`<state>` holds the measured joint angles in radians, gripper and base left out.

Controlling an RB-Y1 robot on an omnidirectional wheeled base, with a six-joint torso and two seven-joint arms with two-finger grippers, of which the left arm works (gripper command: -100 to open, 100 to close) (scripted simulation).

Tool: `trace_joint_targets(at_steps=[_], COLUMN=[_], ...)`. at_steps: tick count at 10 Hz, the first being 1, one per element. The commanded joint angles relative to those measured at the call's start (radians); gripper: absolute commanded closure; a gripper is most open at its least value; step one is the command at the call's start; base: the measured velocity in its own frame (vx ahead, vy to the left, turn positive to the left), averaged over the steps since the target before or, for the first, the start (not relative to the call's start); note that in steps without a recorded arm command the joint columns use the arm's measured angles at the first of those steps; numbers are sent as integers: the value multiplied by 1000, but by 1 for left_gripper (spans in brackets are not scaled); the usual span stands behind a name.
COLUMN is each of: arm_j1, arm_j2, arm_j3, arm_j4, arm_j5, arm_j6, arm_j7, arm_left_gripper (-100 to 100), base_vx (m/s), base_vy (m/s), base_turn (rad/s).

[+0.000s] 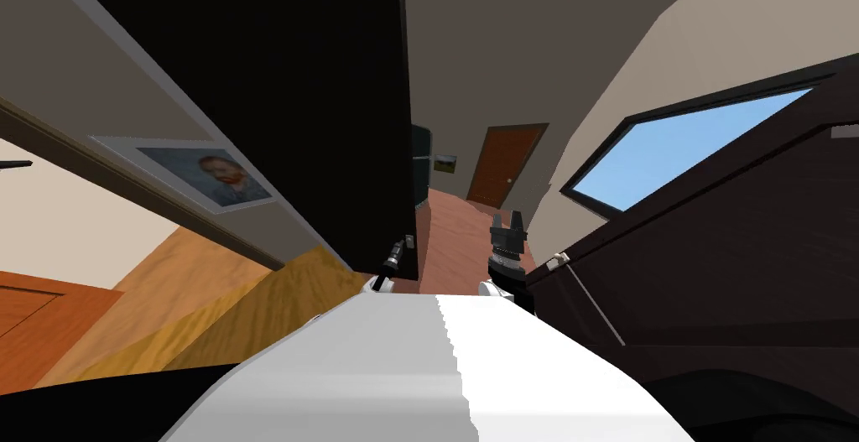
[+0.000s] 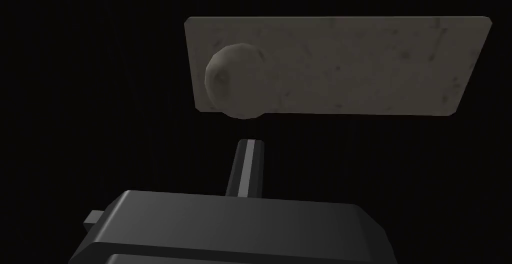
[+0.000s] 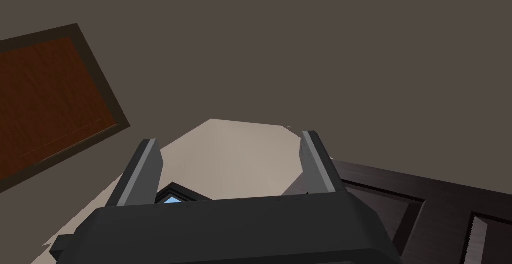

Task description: Push the door open

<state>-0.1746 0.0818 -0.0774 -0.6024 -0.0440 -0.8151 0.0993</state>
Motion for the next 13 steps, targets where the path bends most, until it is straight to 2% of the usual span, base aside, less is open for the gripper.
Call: trace_joint_targets(at_steps=[1,5,6,13], arm_j1=[4,7,6,18], arm_j2=[-1,-14,-11,-11], arm_j3=[-1,6,5,20], arm_j4=[-6,-17,-13,-6], arm_j5=[1,8,7,14], arm_j6=[5,14,12,-22], arm_j7=[2,3,3,-12], arm_left_gripper=[-100,-100,-100,-100], base_vx=[-211,-266,-109,208], base_vy=[-54,-63,-34,-33], base_turn=[47,65,11,-28])
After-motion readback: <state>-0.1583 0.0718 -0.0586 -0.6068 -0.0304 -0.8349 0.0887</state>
